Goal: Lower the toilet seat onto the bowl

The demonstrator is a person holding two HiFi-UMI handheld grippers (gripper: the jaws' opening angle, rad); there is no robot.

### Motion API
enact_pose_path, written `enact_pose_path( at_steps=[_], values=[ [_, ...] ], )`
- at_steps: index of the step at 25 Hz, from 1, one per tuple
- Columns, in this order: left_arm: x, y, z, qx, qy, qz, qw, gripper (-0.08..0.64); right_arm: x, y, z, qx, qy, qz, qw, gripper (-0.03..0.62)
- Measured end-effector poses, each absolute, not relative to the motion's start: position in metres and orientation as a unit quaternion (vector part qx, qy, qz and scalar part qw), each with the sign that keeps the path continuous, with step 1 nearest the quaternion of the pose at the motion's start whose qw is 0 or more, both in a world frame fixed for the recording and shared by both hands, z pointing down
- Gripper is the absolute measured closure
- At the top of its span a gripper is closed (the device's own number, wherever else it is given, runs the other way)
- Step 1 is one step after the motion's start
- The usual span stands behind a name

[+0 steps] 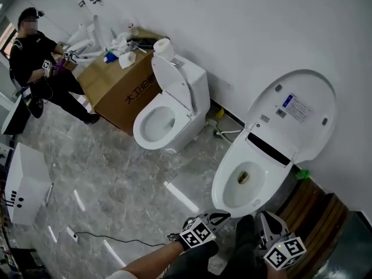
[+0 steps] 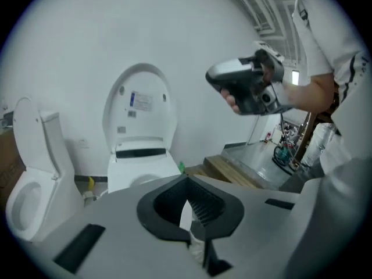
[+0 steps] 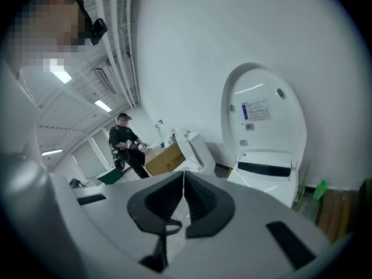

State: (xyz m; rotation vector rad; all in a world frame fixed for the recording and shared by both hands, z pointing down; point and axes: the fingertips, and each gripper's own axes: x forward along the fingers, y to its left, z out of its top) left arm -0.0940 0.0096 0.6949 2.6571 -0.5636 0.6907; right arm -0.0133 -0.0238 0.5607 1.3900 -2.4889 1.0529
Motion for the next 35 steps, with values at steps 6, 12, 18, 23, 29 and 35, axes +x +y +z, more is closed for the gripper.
enact_pose_path(
  at_steps=[6,12,18,23,29,35],
  values=[
    [-0.115,-0.016,0.529,0.942,-0.259,0.162,0.141,0.551,-0.029,-0.038,0.469,0.464,-0.834,0.296,0.043,0.575],
    [-0.124,-0.024,0.415,0.938,-0.307,0.098,0.129,0.551,-0.039,-0.042,0.402,0.463,-0.850,0.250,0.035,0.575],
    [-0.128,-0.024,0.334,0.933,-0.331,0.059,0.128,0.551,-0.038,-0.043,0.344,0.476,-0.856,0.200,0.017,0.575],
    [-0.118,-0.029,0.283,0.938,-0.328,0.025,0.114,0.549,-0.032,-0.044,0.311,0.485,-0.857,0.172,0.009,0.575],
    [-0.102,-0.039,0.245,0.943,-0.320,0.003,0.091,0.551,-0.024,-0.052,0.275,0.492,-0.860,0.135,0.001,0.575],
    [-0.096,-0.043,0.243,0.944,-0.314,0.004,0.099,0.551,-0.029,-0.054,0.265,0.501,-0.858,0.116,0.011,0.577]
  ],
)
